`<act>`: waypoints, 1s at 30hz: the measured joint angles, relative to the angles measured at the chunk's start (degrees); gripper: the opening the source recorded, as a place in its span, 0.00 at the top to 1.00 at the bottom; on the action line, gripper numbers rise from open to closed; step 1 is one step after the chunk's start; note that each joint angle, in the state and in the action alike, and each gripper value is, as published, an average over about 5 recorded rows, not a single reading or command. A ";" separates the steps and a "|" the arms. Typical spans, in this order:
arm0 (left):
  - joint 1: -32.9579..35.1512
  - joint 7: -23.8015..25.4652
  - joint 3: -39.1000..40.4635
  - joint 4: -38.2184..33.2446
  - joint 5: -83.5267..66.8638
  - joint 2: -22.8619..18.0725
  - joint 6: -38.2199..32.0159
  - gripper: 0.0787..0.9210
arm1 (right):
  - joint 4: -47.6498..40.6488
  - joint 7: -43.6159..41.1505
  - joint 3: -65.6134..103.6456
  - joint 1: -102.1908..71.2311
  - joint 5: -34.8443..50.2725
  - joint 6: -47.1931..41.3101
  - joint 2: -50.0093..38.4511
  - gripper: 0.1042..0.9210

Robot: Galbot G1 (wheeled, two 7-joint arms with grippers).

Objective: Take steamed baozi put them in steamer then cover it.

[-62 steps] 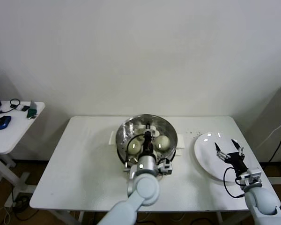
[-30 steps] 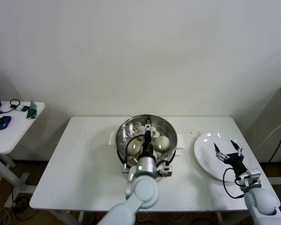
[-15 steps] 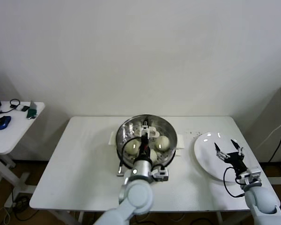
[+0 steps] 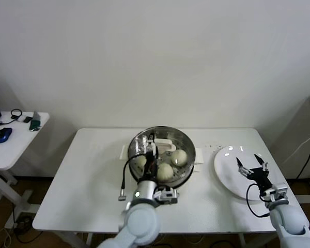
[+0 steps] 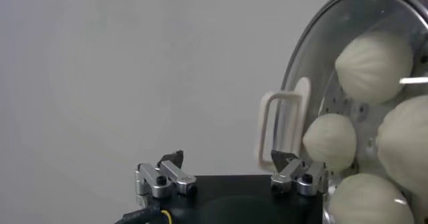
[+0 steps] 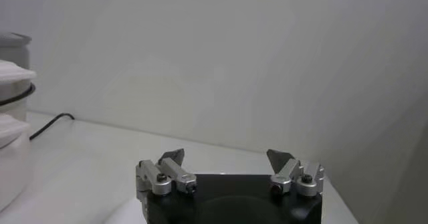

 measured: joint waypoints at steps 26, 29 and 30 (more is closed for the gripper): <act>17.39 -21.71 -23.54 -12.31 -40.67 6.94 -14.00 0.12 | 2.15 -0.72 0.63 -1.26 -0.48 -0.49 0.63 0.12; 20.58 -22.74 -27.85 -12.41 -47.95 5.96 -18.88 0.12 | 2.33 -1.03 1.05 -1.58 -0.42 -0.16 0.76 0.12; 21.59 -23.05 -29.20 -12.34 -50.26 5.57 -20.60 0.12 | 2.36 -1.13 1.18 -1.69 -0.36 -0.04 0.81 0.12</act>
